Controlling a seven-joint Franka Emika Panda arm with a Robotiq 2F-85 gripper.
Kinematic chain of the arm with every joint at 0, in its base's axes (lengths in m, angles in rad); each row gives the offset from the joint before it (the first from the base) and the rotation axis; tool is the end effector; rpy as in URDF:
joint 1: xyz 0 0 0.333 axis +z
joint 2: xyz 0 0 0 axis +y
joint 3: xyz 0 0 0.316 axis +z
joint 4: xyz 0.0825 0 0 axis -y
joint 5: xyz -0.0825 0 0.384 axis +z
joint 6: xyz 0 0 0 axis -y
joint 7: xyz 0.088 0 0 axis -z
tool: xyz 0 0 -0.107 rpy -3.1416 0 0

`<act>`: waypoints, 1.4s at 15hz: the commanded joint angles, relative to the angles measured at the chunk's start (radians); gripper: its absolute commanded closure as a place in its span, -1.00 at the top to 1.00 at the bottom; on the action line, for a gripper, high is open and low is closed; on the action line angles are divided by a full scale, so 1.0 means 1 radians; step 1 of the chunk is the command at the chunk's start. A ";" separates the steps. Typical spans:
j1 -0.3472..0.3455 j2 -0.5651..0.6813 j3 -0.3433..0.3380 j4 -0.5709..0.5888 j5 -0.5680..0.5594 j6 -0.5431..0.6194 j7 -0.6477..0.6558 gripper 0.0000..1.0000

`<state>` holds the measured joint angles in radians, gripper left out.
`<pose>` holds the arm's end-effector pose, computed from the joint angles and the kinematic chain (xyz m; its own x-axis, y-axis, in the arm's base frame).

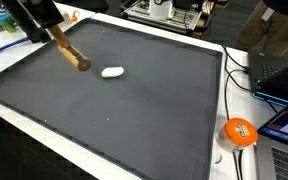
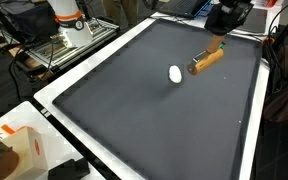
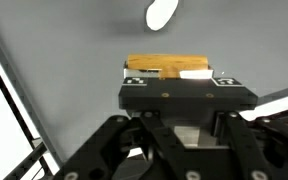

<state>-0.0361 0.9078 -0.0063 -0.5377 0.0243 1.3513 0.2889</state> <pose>0.7476 -0.0262 0.4775 0.9432 -0.3182 -0.0956 -0.3189 -0.9478 0.0084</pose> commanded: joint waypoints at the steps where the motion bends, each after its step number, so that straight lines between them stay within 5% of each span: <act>1: -0.025 -0.054 0.009 -0.067 0.024 -0.020 0.008 -0.56; 4: -0.034 -0.082 0.019 -0.118 0.034 -0.064 -0.012 -0.56; 5: -0.021 -0.026 0.003 -0.041 0.008 -0.029 -0.002 -0.06; 12: -0.022 -0.048 0.010 -0.077 0.011 -0.047 -0.003 -0.06; 13: -0.022 -0.048 0.010 -0.078 0.011 -0.047 -0.003 -0.56; 21: -0.048 -0.112 0.024 -0.142 0.067 -0.022 0.055 -0.56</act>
<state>-0.0686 0.8510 0.0040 -0.6154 0.0531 1.3082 0.3073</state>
